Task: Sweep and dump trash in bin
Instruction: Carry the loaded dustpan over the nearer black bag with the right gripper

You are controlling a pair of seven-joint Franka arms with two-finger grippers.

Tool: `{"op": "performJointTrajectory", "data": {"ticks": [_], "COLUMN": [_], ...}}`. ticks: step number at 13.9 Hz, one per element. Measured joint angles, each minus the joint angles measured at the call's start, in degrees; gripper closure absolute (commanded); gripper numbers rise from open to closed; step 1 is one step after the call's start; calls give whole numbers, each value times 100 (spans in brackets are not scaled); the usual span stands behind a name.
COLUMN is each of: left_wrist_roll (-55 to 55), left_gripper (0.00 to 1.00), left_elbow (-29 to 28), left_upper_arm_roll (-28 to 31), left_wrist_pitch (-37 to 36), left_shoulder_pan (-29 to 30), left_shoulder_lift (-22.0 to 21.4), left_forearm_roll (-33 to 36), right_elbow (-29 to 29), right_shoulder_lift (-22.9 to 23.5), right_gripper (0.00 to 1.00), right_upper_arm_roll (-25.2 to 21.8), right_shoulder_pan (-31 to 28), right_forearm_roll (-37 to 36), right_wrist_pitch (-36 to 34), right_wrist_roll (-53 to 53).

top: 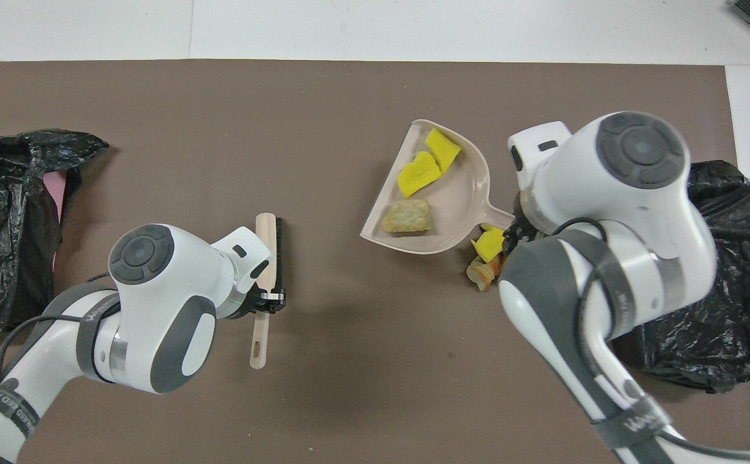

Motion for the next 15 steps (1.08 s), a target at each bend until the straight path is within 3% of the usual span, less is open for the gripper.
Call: {"op": "performJointTrajectory", "data": {"ticks": [3, 6, 9, 12, 13, 14, 15], "left_wrist_roll": [-925, -1949, -2700, -3100, -3170, -3237, -3275], "left_gripper": [100, 100, 100, 100, 63, 1, 0], "left_elbow": [-29, -34, -170, -640, -747, -784, -789], "left_upper_arm_roll": [-33, -69, -86, -92, -90, -91, -91], "left_wrist_pitch": [0, 0, 120, 701, 779, 813, 813], "left_shoulder_pan": [-672, -1429, -2022, -2424, -2513, -2570, -2589], "left_shoulder_lift": [-96, -215, -341, -360, -362, -375, -384], "left_forearm_roll": [209, 412, 430, 437, 437, 438, 440], "right_elbow": [3, -3, -47, -145, -247, -425, -648], "right_shoulder_lift": [-559, -960, -1082, -1137, -1178, -1220, -1263], "right_gripper": [100, 100, 100, 100, 100, 100, 100], "right_upper_arm_roll": [-21, -56, -98, -121, -123, -121, -96], "right_shoulder_pan": [-692, -1708, -2944, -3822, -3937, -3956, -3943], "right_forearm_roll": [-17, -29, -132, -918, -1321, -1761, -2101], "right_wrist_pitch": [-471, -1064, -1146, -1001, -886, -714, -511], "right_wrist_roll": [-530, -1840, -3574, -4642, -4814, -4875, -4899]}}
